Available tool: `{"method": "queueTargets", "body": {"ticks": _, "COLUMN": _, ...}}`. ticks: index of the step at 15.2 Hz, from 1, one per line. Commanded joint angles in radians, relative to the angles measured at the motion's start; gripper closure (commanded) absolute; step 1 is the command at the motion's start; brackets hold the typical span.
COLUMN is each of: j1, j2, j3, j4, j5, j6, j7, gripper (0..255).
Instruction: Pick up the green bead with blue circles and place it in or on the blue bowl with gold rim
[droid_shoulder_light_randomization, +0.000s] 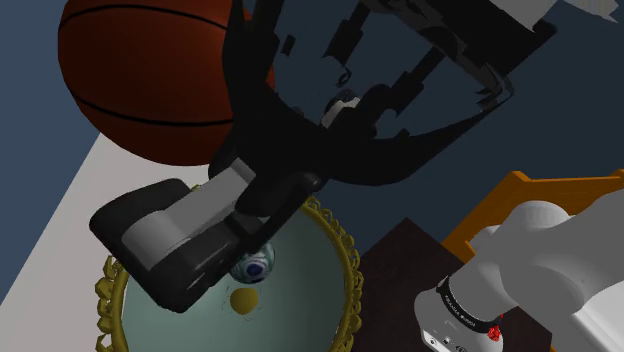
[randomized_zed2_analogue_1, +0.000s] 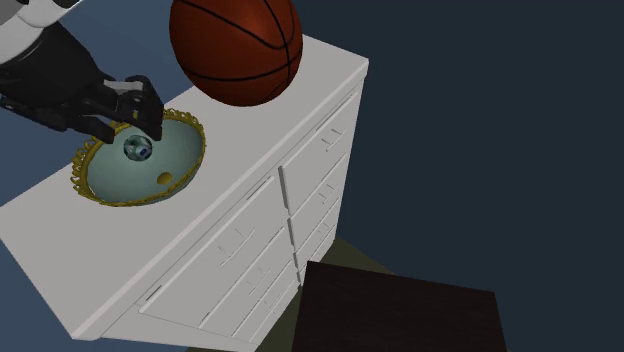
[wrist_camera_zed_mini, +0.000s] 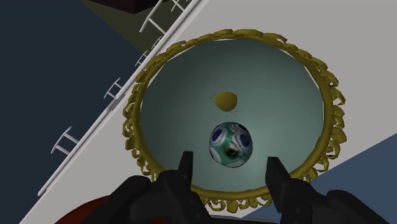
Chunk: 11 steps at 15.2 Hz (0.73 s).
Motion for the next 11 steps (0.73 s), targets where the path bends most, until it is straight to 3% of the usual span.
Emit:
{"method": "queueTargets", "body": {"ticks": 1, "j1": 0.000, "j2": 0.000, "j3": 0.000, "j4": 0.000, "j5": 0.000, "j6": 0.000, "j7": 0.000, "gripper": 0}}
{"method": "queueTargets", "body": {"ticks": 5, "j1": 0.000, "j2": 0.000, "j3": 0.000, "j4": 0.000, "j5": 0.000, "j6": 0.000, "j7": 0.000, "gripper": 0}}
{"method": "queueTargets", "body": {"ticks": 9, "j1": -0.006, "j2": 0.011, "j3": 0.000, "j4": 0.137, "j5": -0.009, "j6": -0.128, "j7": 0.007, "gripper": 0}}
{"method": "queueTargets", "body": {"ticks": 11, "j1": -0.006, "j2": 0.010, "j3": -0.001, "j4": 0.137, "j5": -0.009, "j6": -0.128, "j7": 0.007, "gripper": 0}}
